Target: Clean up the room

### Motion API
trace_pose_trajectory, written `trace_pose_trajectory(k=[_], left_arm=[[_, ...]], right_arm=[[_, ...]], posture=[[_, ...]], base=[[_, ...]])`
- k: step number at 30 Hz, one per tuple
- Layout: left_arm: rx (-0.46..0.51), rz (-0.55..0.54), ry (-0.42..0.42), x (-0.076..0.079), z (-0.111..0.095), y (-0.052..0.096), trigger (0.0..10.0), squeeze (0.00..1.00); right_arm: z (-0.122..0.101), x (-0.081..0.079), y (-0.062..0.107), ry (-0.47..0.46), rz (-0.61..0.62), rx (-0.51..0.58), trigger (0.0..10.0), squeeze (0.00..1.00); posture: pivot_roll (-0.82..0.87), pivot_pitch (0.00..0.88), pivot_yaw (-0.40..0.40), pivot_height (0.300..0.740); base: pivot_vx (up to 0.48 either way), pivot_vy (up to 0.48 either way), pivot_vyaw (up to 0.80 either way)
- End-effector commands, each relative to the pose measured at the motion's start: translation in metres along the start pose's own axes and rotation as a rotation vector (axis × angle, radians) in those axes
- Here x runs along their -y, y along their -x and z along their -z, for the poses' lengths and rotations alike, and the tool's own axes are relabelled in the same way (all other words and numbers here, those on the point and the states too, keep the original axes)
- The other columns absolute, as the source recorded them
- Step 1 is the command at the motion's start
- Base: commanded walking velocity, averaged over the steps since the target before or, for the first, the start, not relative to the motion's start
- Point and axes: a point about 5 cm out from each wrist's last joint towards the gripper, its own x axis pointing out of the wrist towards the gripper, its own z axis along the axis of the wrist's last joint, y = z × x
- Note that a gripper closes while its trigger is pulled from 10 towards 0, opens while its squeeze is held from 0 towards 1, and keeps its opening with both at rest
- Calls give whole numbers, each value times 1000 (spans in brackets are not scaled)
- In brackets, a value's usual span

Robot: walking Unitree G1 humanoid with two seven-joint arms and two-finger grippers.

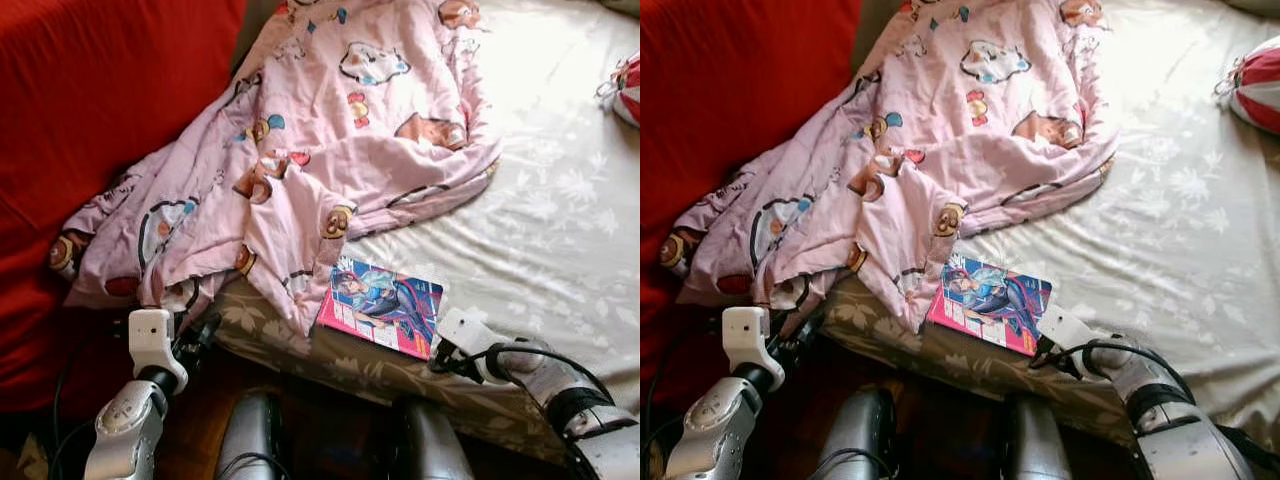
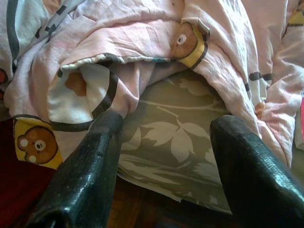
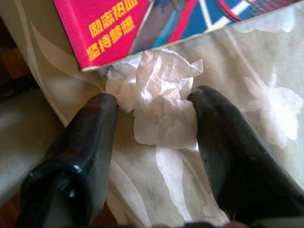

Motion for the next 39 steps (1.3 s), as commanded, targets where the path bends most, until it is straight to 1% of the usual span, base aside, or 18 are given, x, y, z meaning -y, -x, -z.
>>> trace_pose_trajectory(k=[1,7,8,9,10,18,21,24,27,31,34,36,37,39], left_arm=[[-36,-1,-9,-3,6,7,10000,0],[-38,-7,-10,-4,5,8,10000,0],[-37,-8,-10,-4,5,8,10000,0],[-37,-9,-11,-4,5,8,10000,0],[-38,-11,-11,-4,5,8,10000,0],[-42,-10,-9,-4,5,9,10000,0],[-47,-7,-11,-3,7,10,10000,0],[-50,-3,-10,-1,7,10,10000,0],[-55,0,-7,-1,8,11,10000,0],[-63,7,-5,0,10,12,10000,0],[-65,6,-5,0,10,13,10000,0],[-66,5,-5,0,11,13,10000,0],[-66,4,-5,0,11,13,10000,0],[-67,1,-2,1,13,12,10000,0]], right_arm=[[7,-8,-3,-14,-8,-21,10000,0],[3,-8,-4,-20,27,3,10000,0],[2,-8,-4,-21,27,4,6510,0],[2,-9,-4,-21,28,5,3961,0],[2,-9,-5,-18,27,1,0,0],[6,-11,-5,-6,34,-24,0,0],[10,-10,-4,12,42,-48,0,0],[12,-9,-4,9,46,-61,0,0],[18,-12,-4,18,33,-95,0,0],[20,-17,-5,38,16,-112,0,0],[20,-18,-6,24,29,-102,0,0],[17,-15,-6,-11,62,-85,0,0],[16,-14,-6,-13,66,-84,0,0],[11,-10,-6,-76,119,-43,0,0]], posture=[[161,301,55,616],[166,300,55,616],[166,301,56,616],[166,301,56,616],[167,300,56,616],[168,303,57,616],[163,306,60,616],[165,306,59,616],[168,309,59,616],[168,311,60,616],[167,311,60,616],[162,307,56,616],[162,307,56,616],[150,302,52,616]], base=[[0,0,0],[0,0,0],[0,0,0],[0,0,0],[0,0,0],[0,0,0],[0,0,0],[0,0,0],[0,0,0],[0,0,0],[0,0,0],[0,0,0],[0,0,0],[0,0,0]])
